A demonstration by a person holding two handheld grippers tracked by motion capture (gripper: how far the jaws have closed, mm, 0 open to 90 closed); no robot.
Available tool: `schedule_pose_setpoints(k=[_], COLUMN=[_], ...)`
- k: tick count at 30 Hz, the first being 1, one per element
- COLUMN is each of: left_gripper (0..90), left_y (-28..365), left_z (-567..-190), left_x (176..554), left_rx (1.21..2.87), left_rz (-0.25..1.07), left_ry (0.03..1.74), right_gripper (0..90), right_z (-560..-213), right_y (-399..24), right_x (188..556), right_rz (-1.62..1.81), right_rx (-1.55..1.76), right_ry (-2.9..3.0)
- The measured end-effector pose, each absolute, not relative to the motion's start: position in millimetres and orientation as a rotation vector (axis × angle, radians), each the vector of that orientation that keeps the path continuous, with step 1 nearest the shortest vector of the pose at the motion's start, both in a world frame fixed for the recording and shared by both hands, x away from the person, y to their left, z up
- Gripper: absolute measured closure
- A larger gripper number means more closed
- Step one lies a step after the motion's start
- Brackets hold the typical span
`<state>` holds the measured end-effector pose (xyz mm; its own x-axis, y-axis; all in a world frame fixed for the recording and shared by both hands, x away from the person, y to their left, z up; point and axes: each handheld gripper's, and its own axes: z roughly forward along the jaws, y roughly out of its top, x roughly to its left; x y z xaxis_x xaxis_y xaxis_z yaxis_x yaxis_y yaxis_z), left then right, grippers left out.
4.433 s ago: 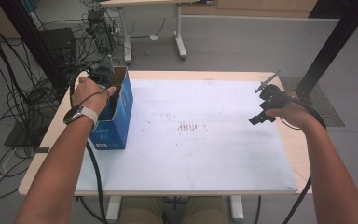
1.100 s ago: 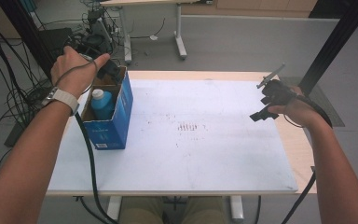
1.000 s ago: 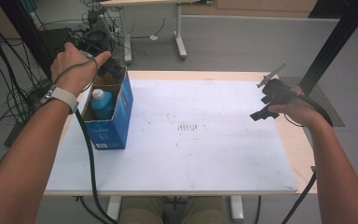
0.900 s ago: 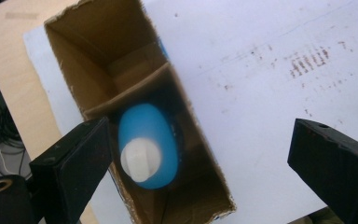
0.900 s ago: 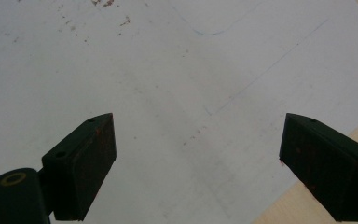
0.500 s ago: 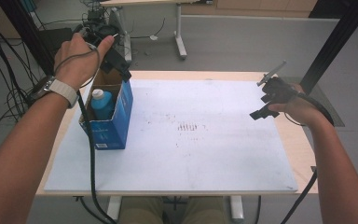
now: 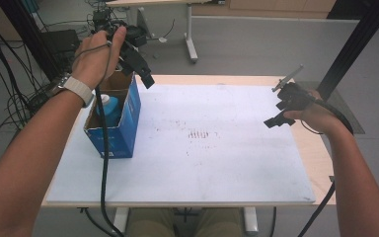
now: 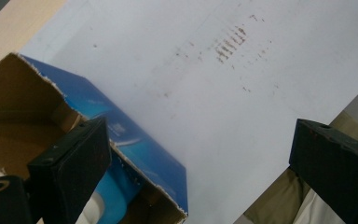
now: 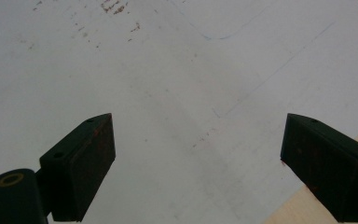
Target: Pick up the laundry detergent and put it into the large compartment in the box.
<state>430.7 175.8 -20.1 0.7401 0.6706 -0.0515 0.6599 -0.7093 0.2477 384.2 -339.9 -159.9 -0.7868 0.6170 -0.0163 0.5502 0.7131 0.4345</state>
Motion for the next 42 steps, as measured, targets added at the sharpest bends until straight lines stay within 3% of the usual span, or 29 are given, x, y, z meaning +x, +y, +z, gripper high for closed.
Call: schedule_pose_setpoints(k=[14,42], left_gripper=[6.5,7.5], left_y=[136.4,91.2], left_z=[-24.4,-49.1], left_x=[439.0,441.3], left_rx=[2.821,2.903], left_rz=[0.01,-0.101], left_ry=[0.805,0.468], right_gripper=[9.9,9.9], right_z=[-159.0,-159.0], right_y=[-334.9,-338.1], right_x=[385.9,382.0], right_rz=[0.628,0.631], right_rx=[0.942,0.952], right_ry=[2.758,2.749])
